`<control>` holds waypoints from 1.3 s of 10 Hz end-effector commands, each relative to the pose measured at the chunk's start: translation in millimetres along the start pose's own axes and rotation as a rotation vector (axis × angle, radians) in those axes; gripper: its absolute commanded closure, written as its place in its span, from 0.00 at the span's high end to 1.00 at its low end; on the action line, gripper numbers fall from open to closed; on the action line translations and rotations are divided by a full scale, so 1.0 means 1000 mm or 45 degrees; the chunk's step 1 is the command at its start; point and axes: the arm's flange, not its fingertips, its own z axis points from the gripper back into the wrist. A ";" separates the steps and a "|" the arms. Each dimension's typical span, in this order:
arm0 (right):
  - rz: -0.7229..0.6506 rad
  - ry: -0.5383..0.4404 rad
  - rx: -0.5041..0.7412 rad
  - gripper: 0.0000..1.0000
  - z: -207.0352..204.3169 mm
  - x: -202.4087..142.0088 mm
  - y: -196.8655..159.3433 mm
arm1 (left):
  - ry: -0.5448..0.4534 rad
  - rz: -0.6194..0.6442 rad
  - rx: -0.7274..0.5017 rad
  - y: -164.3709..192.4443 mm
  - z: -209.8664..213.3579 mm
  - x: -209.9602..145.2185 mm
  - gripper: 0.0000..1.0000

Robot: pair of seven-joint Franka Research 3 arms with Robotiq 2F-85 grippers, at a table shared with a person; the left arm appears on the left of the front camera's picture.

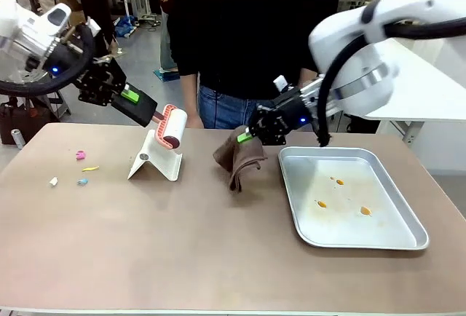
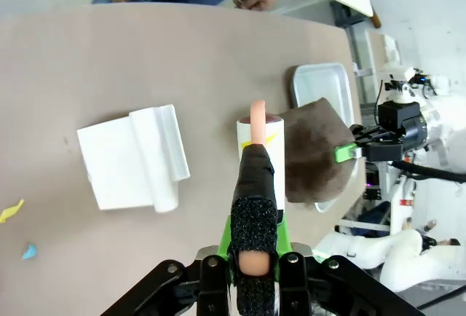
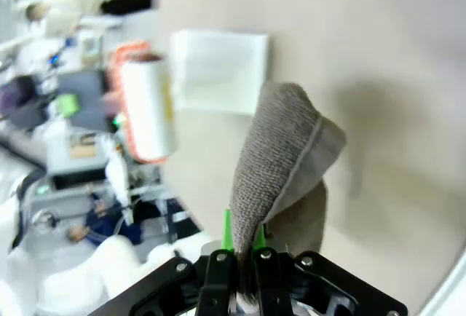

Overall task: Clean the surface of the table.
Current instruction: Hold the Lint Roller with your left hand and the towel with your right hand.

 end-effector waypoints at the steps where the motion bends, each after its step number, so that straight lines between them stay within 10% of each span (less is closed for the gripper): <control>1: 0.172 0.072 0.233 0.00 0.046 -0.058 -0.016 | 0.030 0.034 -0.177 0.021 0.034 -0.009 0.00; 13: -0.102 -0.434 0.753 0.00 0.282 -0.170 -0.178 | -0.225 0.172 -0.483 0.222 0.207 -0.136 0.00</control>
